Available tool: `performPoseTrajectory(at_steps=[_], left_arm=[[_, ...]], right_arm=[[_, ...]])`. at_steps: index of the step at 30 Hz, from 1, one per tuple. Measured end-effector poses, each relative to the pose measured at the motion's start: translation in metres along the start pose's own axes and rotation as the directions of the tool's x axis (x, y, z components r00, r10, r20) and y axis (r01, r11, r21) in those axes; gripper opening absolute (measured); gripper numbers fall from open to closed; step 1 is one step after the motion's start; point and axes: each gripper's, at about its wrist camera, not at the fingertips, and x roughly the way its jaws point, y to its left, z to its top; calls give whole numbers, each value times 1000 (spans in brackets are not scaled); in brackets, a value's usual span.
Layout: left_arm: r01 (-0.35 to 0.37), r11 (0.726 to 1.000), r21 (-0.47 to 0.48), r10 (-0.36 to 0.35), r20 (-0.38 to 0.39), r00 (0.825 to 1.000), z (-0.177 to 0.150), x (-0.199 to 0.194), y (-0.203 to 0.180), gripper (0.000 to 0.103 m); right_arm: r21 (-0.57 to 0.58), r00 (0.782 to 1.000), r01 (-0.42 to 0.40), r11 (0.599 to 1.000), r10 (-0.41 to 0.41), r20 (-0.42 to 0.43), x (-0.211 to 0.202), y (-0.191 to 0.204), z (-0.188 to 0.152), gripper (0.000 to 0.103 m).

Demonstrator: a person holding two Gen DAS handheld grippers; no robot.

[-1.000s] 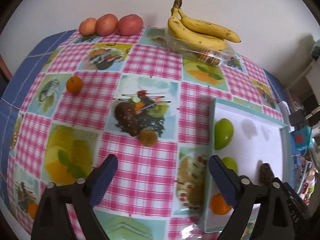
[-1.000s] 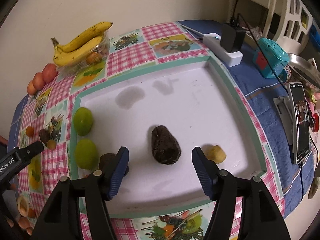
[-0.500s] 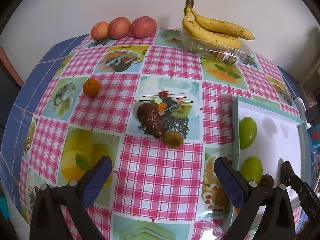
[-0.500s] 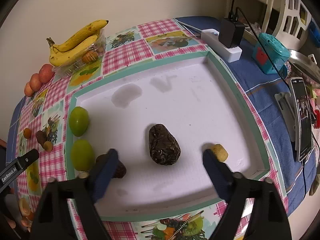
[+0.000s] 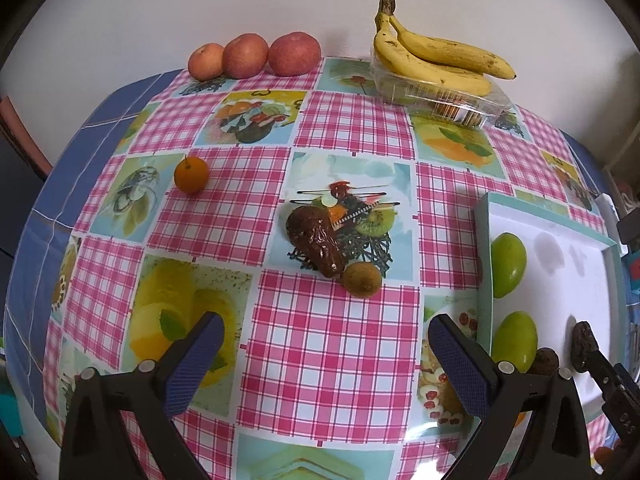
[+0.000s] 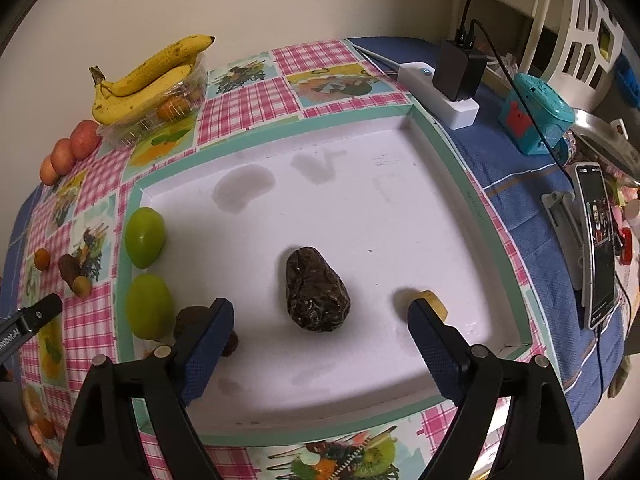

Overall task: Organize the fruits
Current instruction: 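Lift both open tools away from the tray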

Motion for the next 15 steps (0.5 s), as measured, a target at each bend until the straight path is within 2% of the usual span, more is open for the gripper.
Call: performPoseTrajectory(at_steps=[9,15], left_arm=[[8,1000,14,-7,-3,1000,-4,-2,0,103],[-15,998,65,13,23,1000,-12,-13,1,103]], right_arm=[[-8,1000,4,1000,-4,-12,0,2,-3,89],[-14,1000,-23,1000,23,-1,-7,10,-10,89]])
